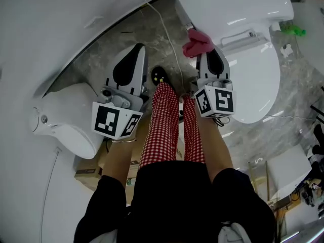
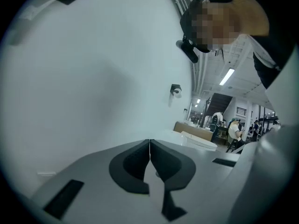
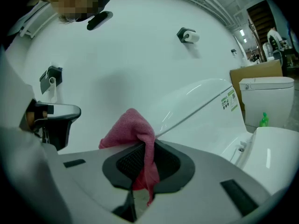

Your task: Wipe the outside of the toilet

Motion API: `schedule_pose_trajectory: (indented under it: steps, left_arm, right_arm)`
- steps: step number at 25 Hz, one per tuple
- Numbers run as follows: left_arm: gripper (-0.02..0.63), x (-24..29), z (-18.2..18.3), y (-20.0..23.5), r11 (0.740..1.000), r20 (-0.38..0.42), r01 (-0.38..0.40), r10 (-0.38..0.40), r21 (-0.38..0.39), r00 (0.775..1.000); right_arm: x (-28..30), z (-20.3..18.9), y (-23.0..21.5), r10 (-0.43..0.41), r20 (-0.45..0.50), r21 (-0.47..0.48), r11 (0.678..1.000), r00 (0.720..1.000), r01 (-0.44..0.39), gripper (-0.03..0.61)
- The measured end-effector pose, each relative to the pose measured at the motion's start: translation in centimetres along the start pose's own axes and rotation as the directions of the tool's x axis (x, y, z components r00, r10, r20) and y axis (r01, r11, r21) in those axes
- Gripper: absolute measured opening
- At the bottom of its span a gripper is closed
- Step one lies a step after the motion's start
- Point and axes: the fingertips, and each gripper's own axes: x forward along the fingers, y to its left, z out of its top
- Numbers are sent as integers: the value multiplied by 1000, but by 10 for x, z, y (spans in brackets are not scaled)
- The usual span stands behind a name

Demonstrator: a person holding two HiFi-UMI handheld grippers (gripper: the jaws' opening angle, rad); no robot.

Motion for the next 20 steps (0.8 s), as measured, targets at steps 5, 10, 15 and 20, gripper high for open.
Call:
schedule_pose_trajectory:
  steps: [5, 10, 15, 20]
  left_arm:
    - [11, -2, 1, 11, 999, 21, -10, 10, -33, 1000]
    - [11, -5, 6, 20, 999, 34, -21, 22, -24, 999]
    - [11, -12, 5, 27, 999, 32, -32, 33, -33, 999]
    - [11, -18, 3, 29, 998, 36, -31, 33, -52, 999]
  right_arm:
    - [10, -4, 12, -23, -14, 11, 1000, 1000, 23, 60]
    - [22, -4, 18, -64, -18, 34, 997, 998, 64, 60]
    - [25, -2, 21, -99, -13, 32, 995, 995, 99, 60]
    - [26, 2, 31, -77, 1, 18, 997, 997, 77, 60]
